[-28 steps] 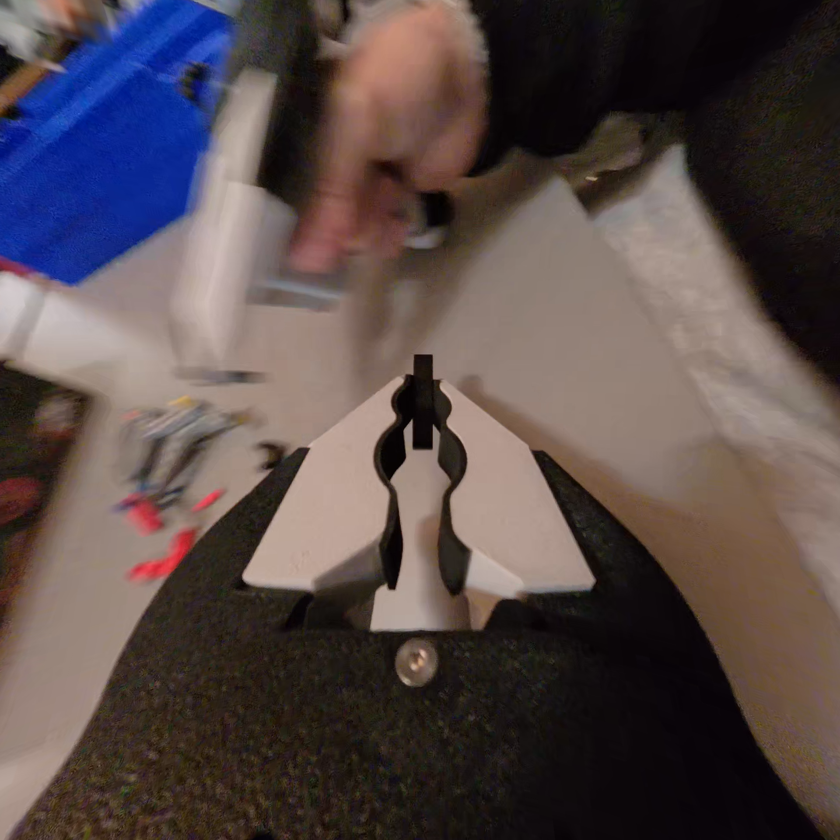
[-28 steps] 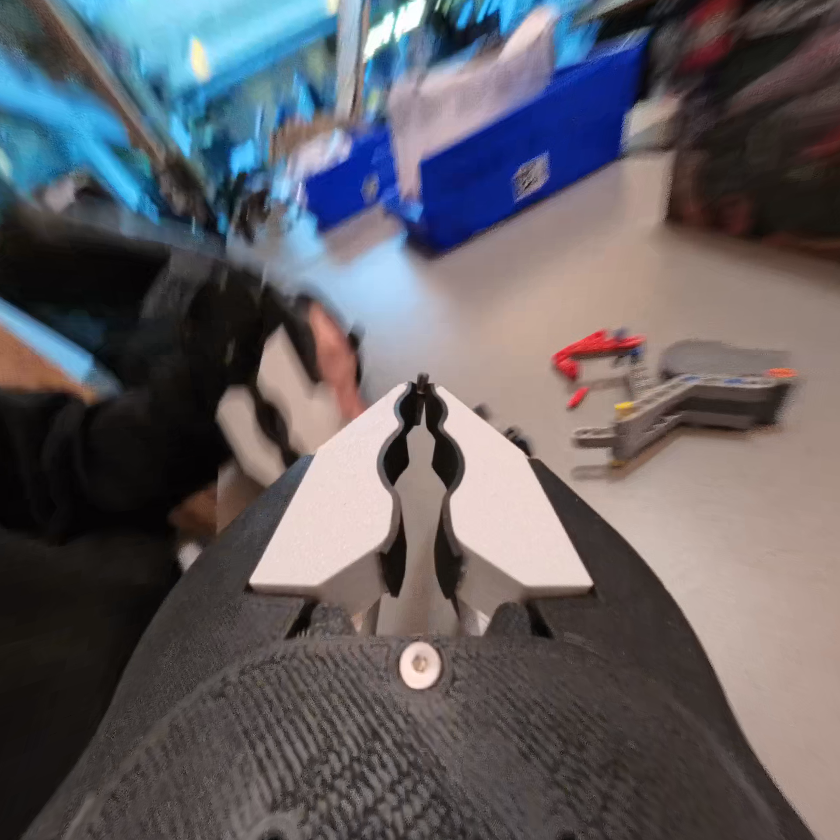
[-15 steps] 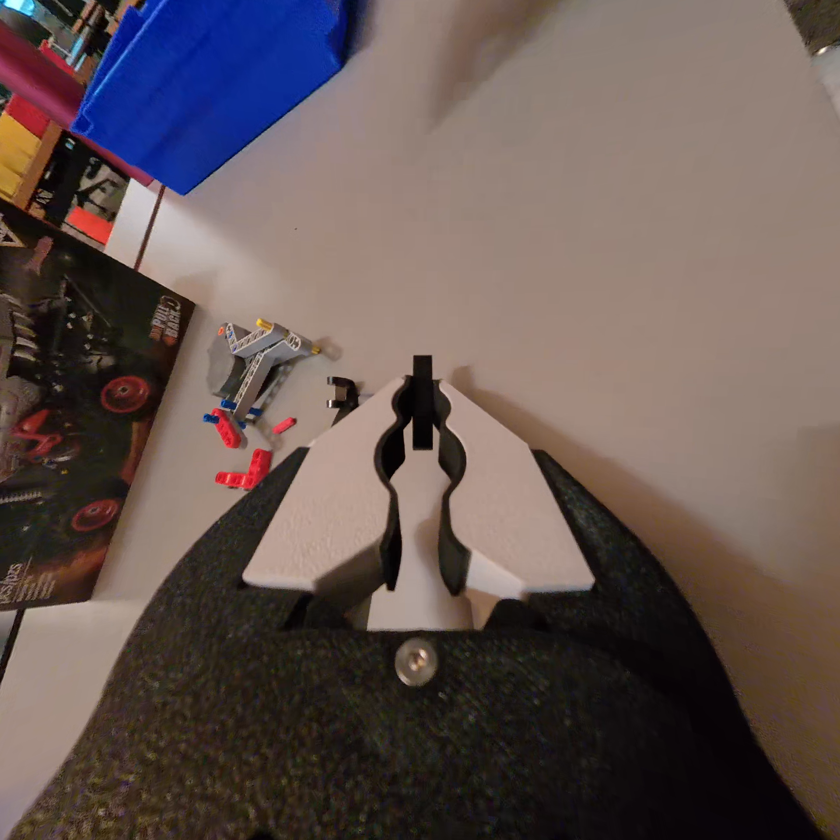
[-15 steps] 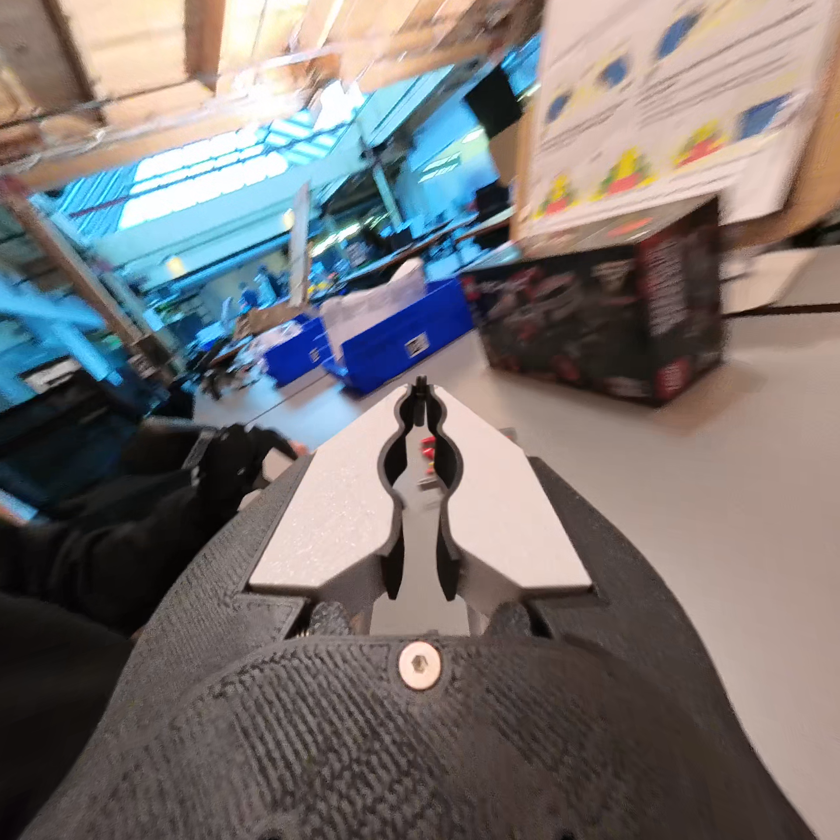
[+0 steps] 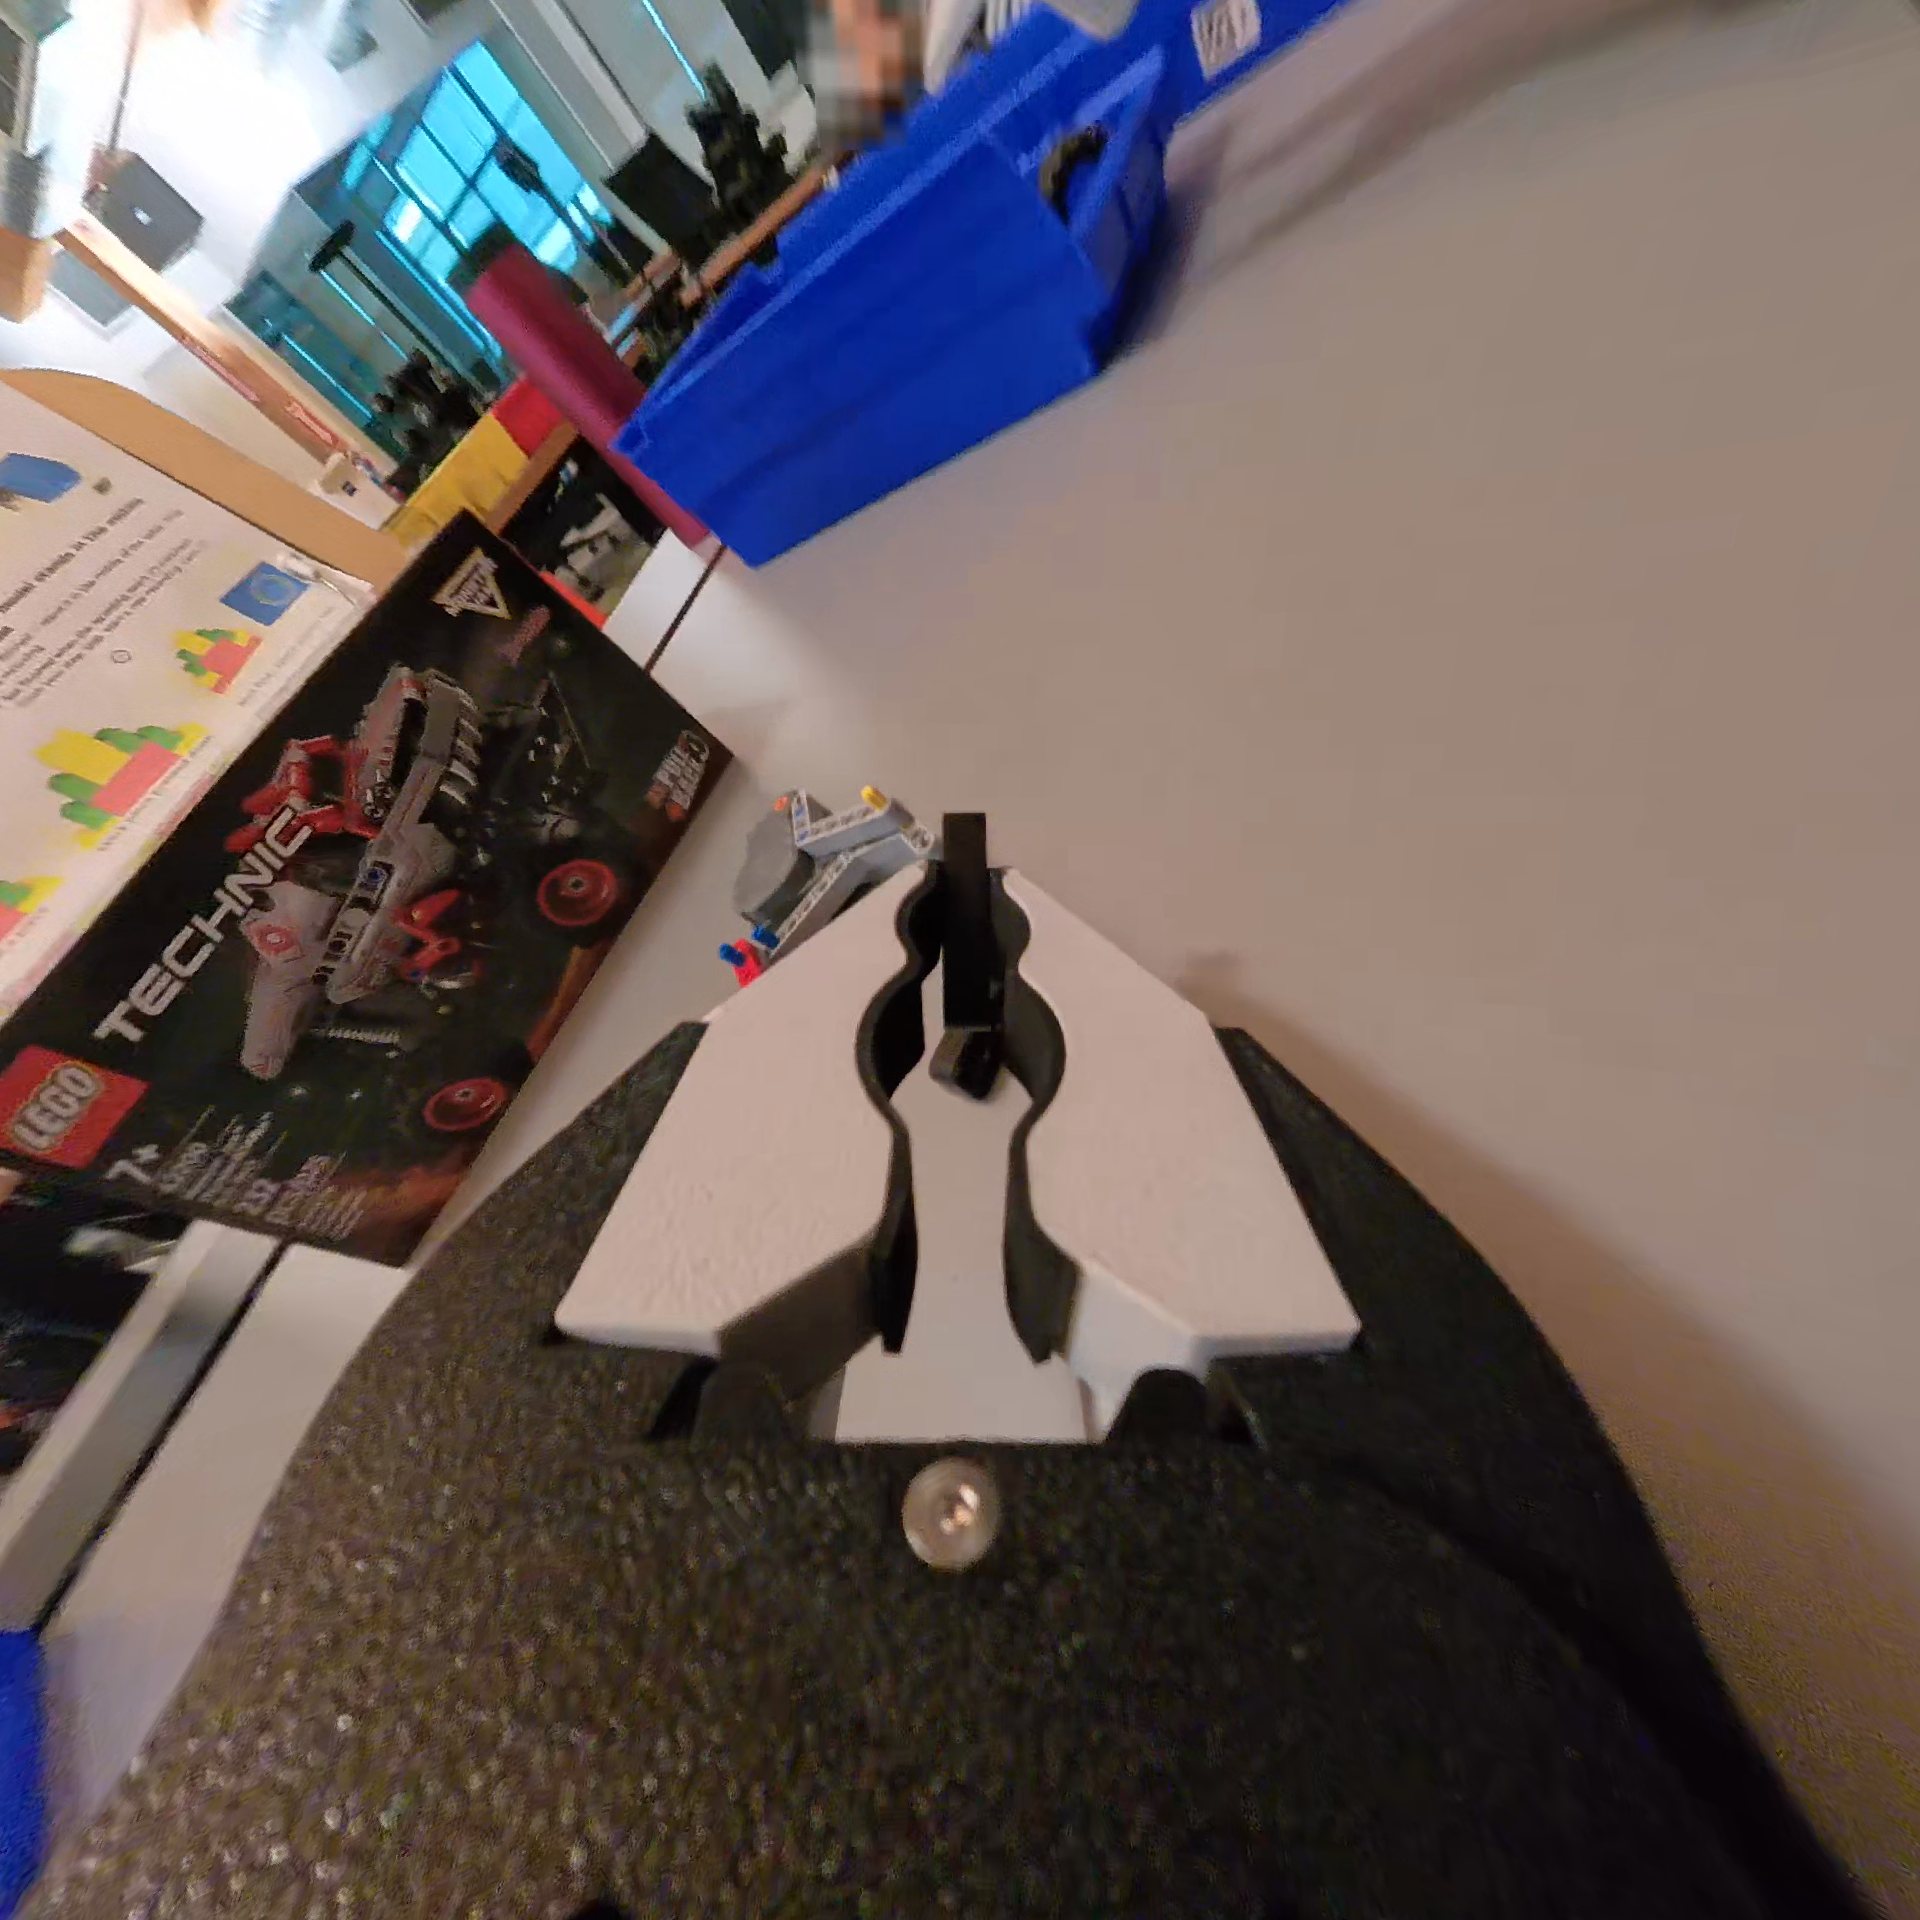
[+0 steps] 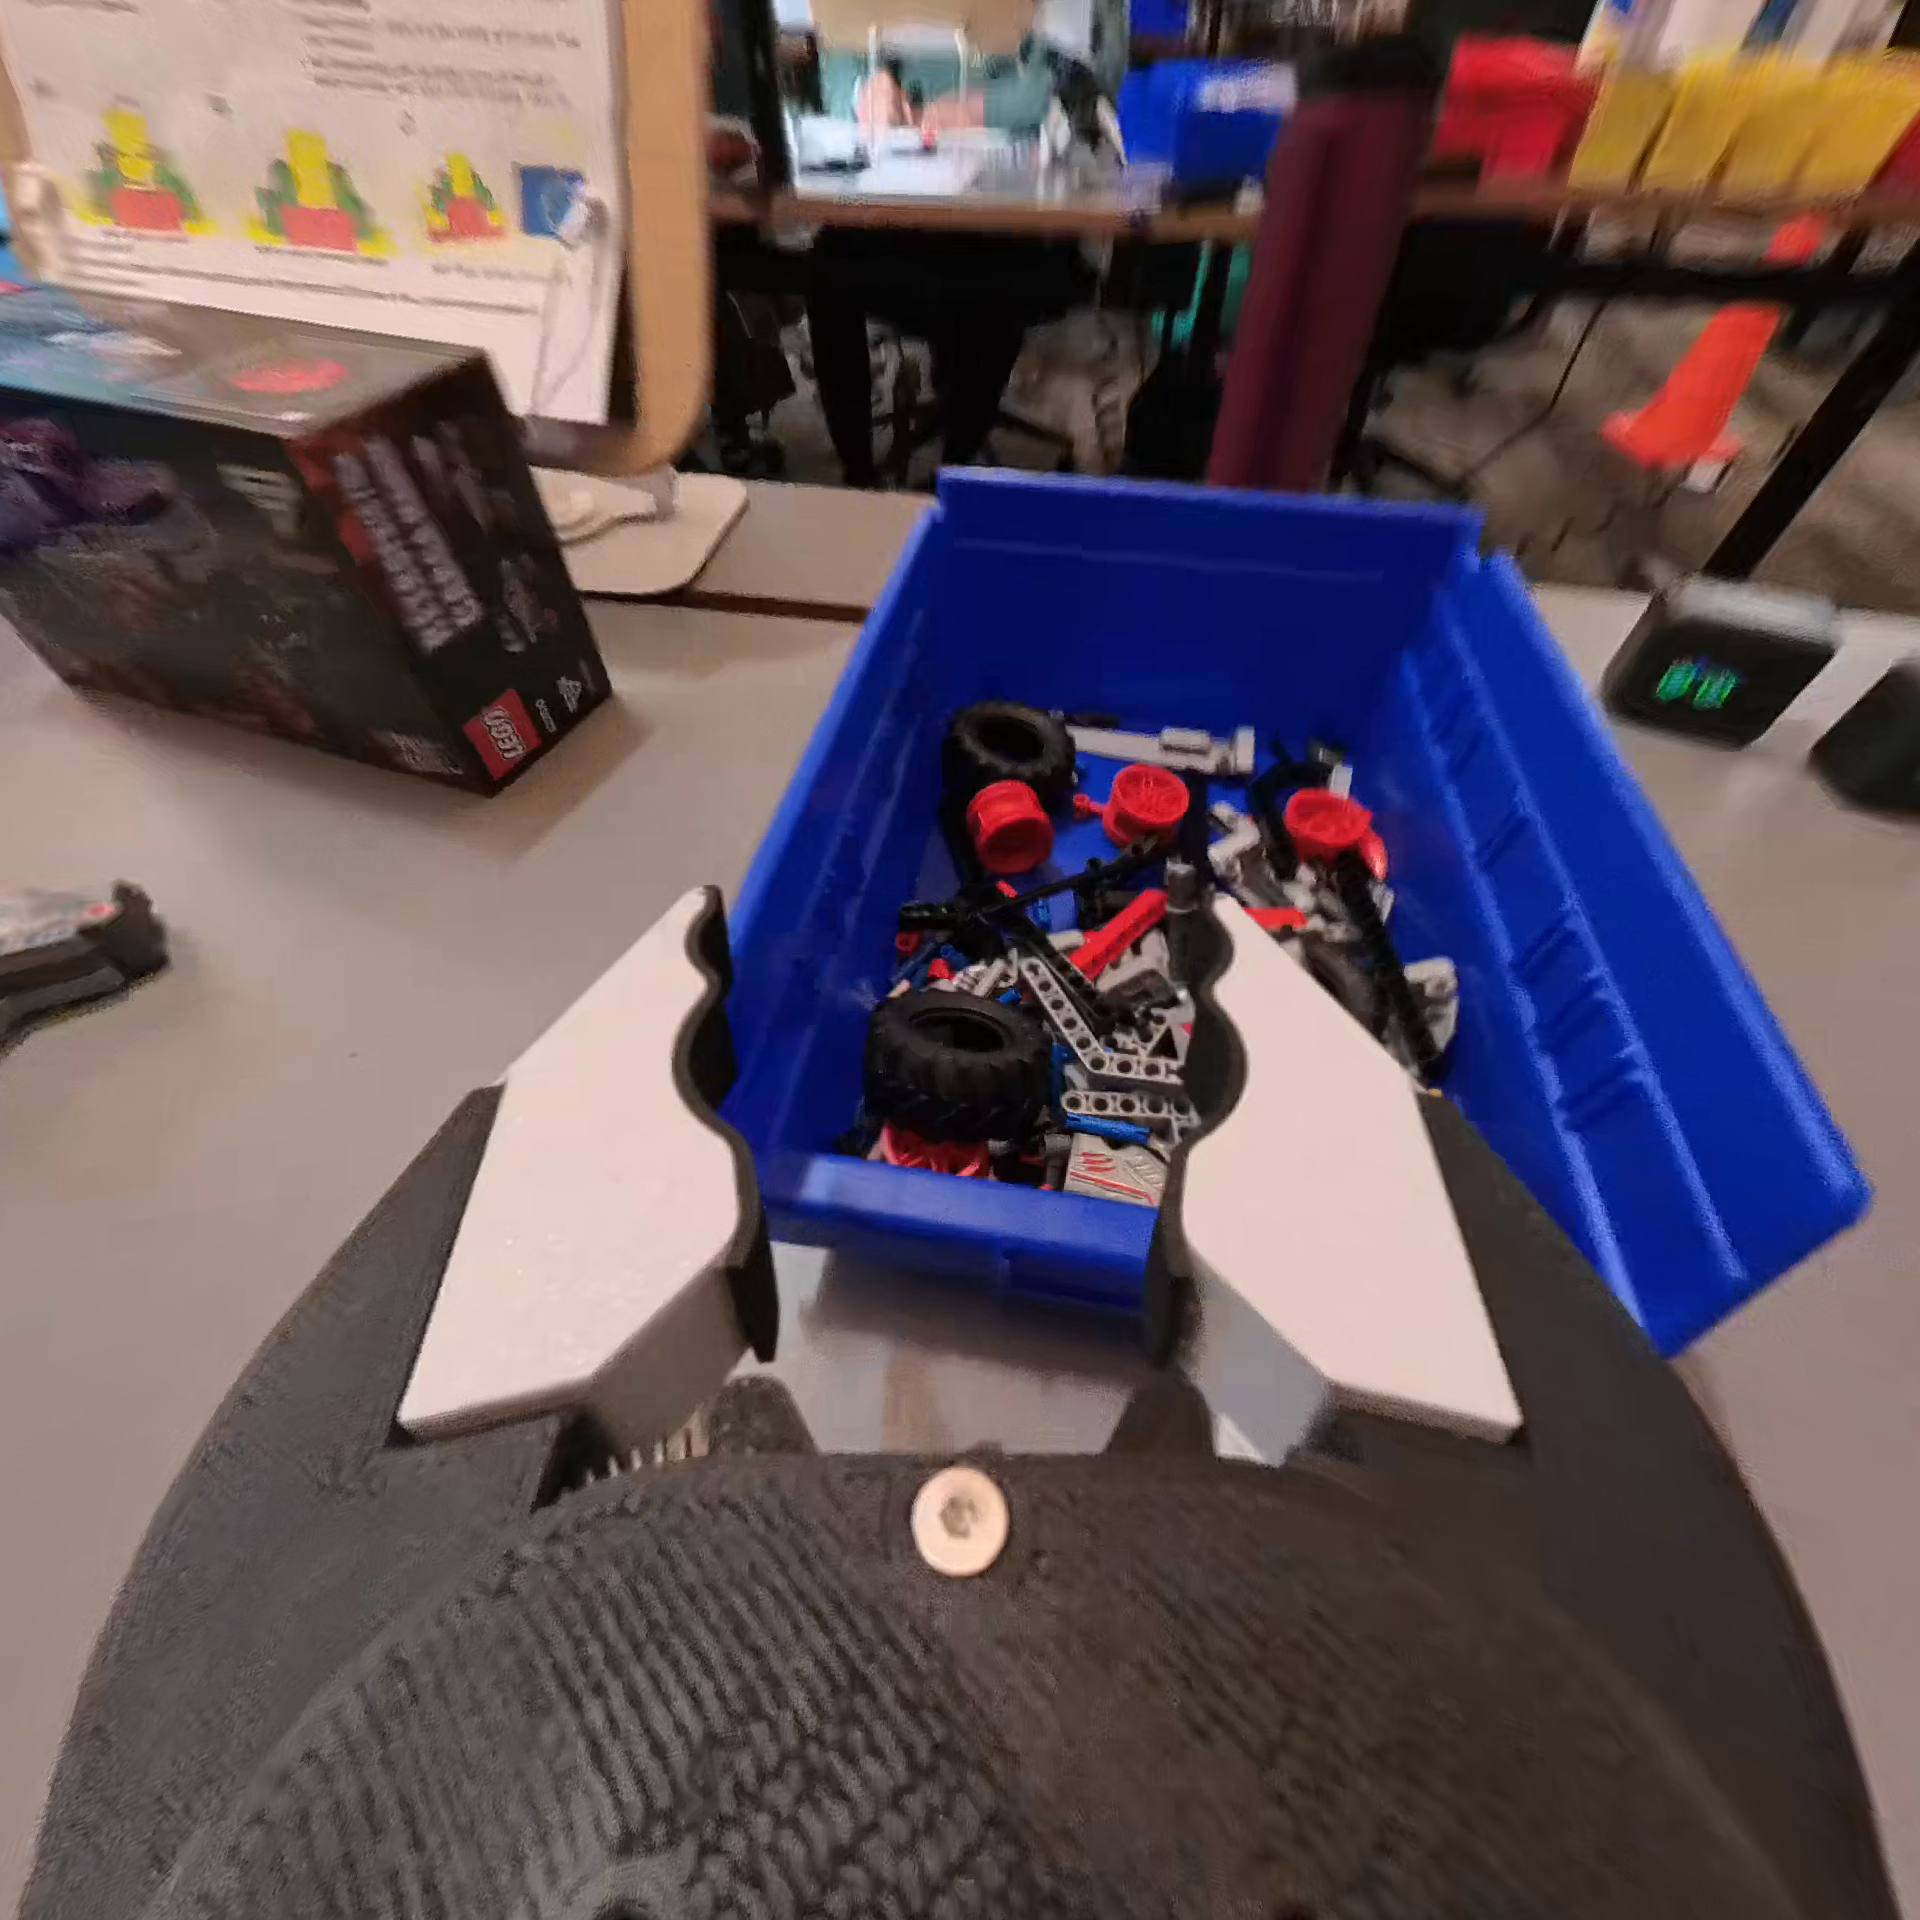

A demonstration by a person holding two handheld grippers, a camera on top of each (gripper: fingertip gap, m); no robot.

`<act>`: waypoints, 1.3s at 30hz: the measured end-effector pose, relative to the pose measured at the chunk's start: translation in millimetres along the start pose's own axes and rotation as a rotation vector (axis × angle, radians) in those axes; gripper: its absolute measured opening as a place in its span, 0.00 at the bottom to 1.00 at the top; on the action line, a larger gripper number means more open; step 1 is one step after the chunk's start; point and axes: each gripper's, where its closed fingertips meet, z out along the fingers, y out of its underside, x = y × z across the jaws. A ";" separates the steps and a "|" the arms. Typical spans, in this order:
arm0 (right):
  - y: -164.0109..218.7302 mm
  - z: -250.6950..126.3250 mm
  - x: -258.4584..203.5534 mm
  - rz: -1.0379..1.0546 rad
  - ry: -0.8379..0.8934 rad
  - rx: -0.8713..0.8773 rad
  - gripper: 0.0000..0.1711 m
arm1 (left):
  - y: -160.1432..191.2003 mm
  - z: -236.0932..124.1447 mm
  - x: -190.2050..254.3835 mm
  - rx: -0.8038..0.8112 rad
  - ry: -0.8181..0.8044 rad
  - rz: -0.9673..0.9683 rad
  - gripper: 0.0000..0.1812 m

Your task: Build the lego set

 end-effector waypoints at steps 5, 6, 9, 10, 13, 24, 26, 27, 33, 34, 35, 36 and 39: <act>1.9 -15.3 -18.6 -0.348 0.142 -0.067 0.51 | -12.6 -11.6 -10.4 0.130 -0.001 -0.155 0.03; -0.6 -8.5 -9.7 -0.363 0.164 -0.052 0.44 | -13.1 -12.7 -12.4 0.138 -0.005 -0.168 0.03; 3.4 18.4 18.8 -0.288 0.141 -0.066 0.39 | -12.7 -13.2 -13.9 0.139 -0.010 -0.173 0.03; 7.2 27.5 25.6 -0.271 0.117 -0.084 0.39 | -12.0 -12.6 -13.5 0.133 -0.011 -0.167 0.03; 16.6 39.6 28.1 -0.195 0.040 -0.131 0.42 | -10.1 -11.2 -12.4 0.120 -0.010 -0.148 0.03; -10.6 -54.7 -275.2 -0.153 -0.748 0.117 0.29 | -51.1 -28.8 -9.0 0.399 0.136 -0.380 0.03; -6.9 -72.6 -328.1 -0.160 -0.917 0.163 0.24 | -64.9 -37.4 -17.3 0.509 0.169 -0.518 0.03; -8.5 -79.7 -345.8 -0.180 -0.974 0.207 0.21 | -71.5 -42.7 -20.0 0.565 0.204 -0.582 0.03; -9.5 -90.6 -392.8 -0.270 -1.134 0.258 0.17 | -85.2 -51.8 -12.0 0.625 0.447 -0.768 0.03; -9.5 -91.4 -395.6 -0.243 -1.155 0.250 0.15 | -85.3 -51.3 -8.4 0.618 0.455 -0.750 0.03; -7.4 -88.8 -396.0 -0.231 -1.154 0.239 0.14 | -85.7 -51.0 -4.7 0.611 0.465 -0.732 0.03; -4.8 -87.9 -396.1 -0.224 -1.160 0.233 0.12 | -85.2 -49.7 -1.5 0.597 0.470 -0.718 0.03; -5.3 -94.3 -396.1 -0.147 -1.223 0.239 0.09 | -81.1 -45.0 6.5 0.552 0.487 -0.684 0.03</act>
